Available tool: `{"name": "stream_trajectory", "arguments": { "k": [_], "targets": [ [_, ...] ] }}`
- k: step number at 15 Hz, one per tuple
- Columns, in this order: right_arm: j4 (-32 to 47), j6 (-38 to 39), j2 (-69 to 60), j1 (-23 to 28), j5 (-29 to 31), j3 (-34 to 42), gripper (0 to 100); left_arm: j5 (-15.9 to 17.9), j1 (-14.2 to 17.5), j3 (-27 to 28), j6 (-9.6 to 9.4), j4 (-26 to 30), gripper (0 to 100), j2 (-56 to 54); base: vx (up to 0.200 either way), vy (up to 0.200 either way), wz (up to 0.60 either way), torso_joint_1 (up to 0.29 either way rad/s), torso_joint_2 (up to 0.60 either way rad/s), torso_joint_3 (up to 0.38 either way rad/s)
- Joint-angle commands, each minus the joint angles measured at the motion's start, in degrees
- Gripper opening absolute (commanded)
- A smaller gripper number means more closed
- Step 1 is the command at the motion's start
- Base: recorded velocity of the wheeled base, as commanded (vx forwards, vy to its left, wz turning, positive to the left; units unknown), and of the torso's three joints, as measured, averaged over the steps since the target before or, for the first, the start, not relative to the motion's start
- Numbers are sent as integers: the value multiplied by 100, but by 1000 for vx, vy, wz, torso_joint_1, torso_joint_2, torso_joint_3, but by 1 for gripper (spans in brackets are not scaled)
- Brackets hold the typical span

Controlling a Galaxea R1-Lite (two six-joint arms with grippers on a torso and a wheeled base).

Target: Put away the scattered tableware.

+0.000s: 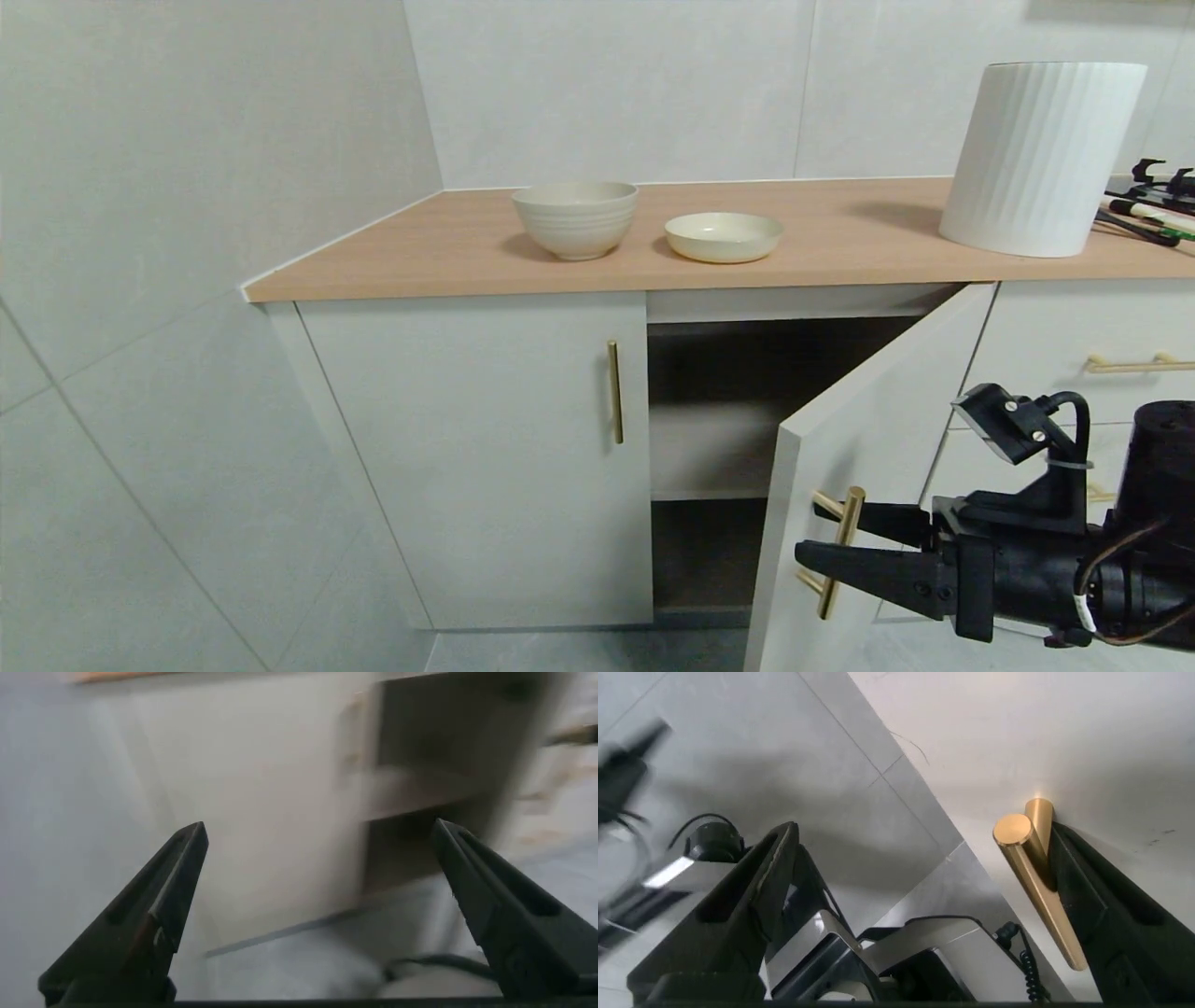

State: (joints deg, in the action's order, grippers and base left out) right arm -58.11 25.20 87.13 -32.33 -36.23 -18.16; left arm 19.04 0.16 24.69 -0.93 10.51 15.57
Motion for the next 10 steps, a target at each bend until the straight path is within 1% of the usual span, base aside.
{"name": "stream_trajectory", "arguments": {
  "k": [1, 3, 4, 5, 6, 7, 8, 9, 10],
  "targets": [
    [46, 11, -108, -1, -24, 164, 100, 1251, -7, 1513, 84, 136, 100, 2310, 0, 0, 0, 0, 0, 0],
    [46, 11, -178, -1, -16, 190, 100, 1998, -16, 1856, 84, 57, 100, 3277, 0, 0, 0, 0, 0, 0],
    [46, 11, -205, -1, -24, 190, 100, 2350, -218, 1979, 128, 21, 100, 3682, 0, 0, 0, 0, 0, 0],
    [46, 20, -214, -1, -16, 190, 100, 2605, -640, 2023, 251, 13, 100, 4077, 0, 0, 0, 0, 0, 0],
    [46, 20, -214, -1, -16, 190, 100, 2666, -1132, 1987, 321, -5, 100, 4552, 0, 0, 0, 0, 0, 0],
    [54, 29, -205, -1, -16, 217, 100, 2666, -1448, 1996, 330, -49, 100, 5009, 0, 0, 0, 0, 0, 0],
    [46, 29, -196, -1, -24, 252, 100, 2666, -1624, 2023, 339, -269, 100, 5510, 0, 0, 0, 0, 0, 0],
    [46, 29, -196, -1, -24, 252, 100, 2675, -1695, 2023, 356, -523, 100, 5808, 0, 0, 0, 0, 0, 0],
    [46, 29, -205, -1, -24, 261, 100, 2684, -1870, 2014, 506, -1112, 100, 6345, 0, 0, 0, 0, 0, 0]
  ]
}}
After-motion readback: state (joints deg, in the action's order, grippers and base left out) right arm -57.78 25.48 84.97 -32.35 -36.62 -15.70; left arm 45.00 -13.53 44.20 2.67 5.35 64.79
